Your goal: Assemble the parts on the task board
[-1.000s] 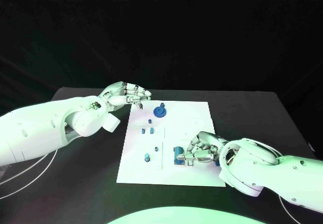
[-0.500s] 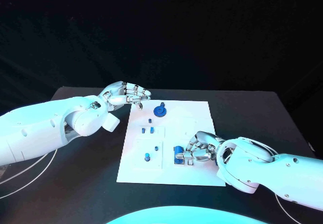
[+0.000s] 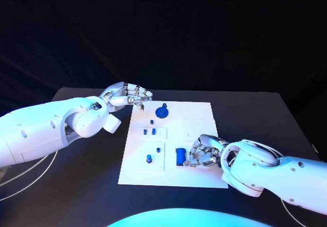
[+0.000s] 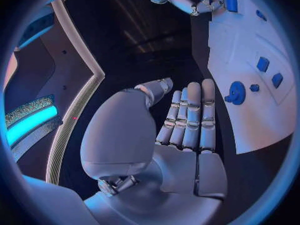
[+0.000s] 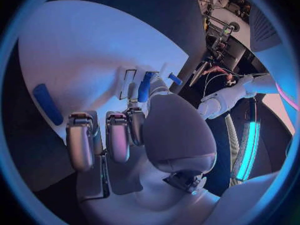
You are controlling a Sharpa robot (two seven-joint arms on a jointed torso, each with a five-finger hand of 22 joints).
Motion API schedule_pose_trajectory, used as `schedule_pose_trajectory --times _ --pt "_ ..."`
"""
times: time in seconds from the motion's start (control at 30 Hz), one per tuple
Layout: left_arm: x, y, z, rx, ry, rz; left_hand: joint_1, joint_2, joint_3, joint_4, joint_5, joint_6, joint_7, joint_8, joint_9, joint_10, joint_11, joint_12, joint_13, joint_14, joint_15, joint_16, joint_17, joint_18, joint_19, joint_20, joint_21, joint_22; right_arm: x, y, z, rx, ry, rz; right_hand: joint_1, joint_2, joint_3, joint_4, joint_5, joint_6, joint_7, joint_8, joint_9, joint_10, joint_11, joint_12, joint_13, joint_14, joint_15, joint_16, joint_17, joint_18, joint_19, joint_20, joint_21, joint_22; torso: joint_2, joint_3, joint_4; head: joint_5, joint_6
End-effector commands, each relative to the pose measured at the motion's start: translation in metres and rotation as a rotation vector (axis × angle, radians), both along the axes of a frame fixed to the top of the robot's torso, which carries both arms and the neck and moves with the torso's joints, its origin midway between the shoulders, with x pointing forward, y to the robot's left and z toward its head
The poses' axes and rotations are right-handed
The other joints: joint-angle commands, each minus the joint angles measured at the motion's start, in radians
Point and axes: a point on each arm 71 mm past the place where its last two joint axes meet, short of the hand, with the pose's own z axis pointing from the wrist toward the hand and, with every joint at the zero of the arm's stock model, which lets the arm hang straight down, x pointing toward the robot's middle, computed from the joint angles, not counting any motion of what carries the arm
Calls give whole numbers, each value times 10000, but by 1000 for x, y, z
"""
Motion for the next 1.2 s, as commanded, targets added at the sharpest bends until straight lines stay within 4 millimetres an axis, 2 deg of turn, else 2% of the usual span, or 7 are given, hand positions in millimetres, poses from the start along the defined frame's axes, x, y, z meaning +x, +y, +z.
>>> schedule_pose_trajectory --times 0.03,0.27,0.43,0.57,0.67,0.93,1.2 --pt "-1 -2 1 -119 22 -143 -42 72 39 42 40 -79 96 41 7 -67 -1 42 3 -93 -12 39 6 150 7 34 -68 -13 0 1 1 -114 -280 138 57 44 80 16 -20 57 -43 -36 -18 304 -74 44 1469 937 -38 50 2125 -72 928 -73 49 2542 9 11 2 0 15" --pt "0 -2 1 -120 22 -145 -35 87 49 48 42 -79 96 49 7 -69 -1 53 3 -96 -13 43 4 150 14 33 -75 -19 -1 0 4 155 -516 44 -73 58 66 54 -6 67 -26 -50 -40 295 -62 12 1456 933 -32 41 2104 -63 916 -71 5 2530 -3 5 -7 -7 42" --pt "0 -3 1 -130 12 -155 -35 87 49 48 42 -79 96 49 7 -69 -1 53 3 -96 -13 43 4 150 14 33 -75 -19 -1 -9 11 704 -867 -246 -241 2 43 42 110 -40 20 -135 -97 261 -27 -74 1419 924 -7 21 2062 -48 893 -58 -73 2510 -8 2 -6 -36 74" --pt "0 -3 1 -142 -14 -144 -35 87 49 48 42 -79 96 49 7 -69 -1 53 3 -96 -13 43 4 150 14 33 -75 -19 2 -26 21 1067 -1216 -640 -251 -31 47 34 139 -101 45 -177 -119 238 -4 -128 1394 919 9 10 2040 -37 877 -47 -130 2495 -16 3 -17 -104 95" --pt "0 -3 1 -161 -42 -114 -35 92 54 57 40 -84 97 57 7 -75 0 64 2 -100 -12 47 2 150 21 33 -85 -27 6 -45 27 1085 -1462 -980 -148 -143 107 8 183 -430 178 -400 -217 220 102 -136 1402 920 91 12 2046 -37 875 7 -134 2494 -19 -6 -36 -194 114" --pt "1 -3 1 -183 -68 -95 -54 75 41 72 32 -91 98 62 7 -82 2 74 2 -103 -9 52 1 148 26 34 -96 -35 7 -88 29 382 -1729 -1496 208 -275 240 -19 91 -529 264 -563 -304 194 180 -174 1397 921 165 13 2052 -40 878 82 -120 2498 -7 9 -44 -398 105" --pt "1 -5 1 -197 -70 -123 -54 75 41 72 32 -91 98 62 7 -82 2 74 2 -103 -9 52 1 148 26 34 -96 -35 -2 -106 20 -354 -1535 -1559 230 -279 260 6 17 -463 262 -563 -313 205 183 -148 1413 927 175 27 2082 -56 902 95 -37 2519 -8 10 -43 -481 86"
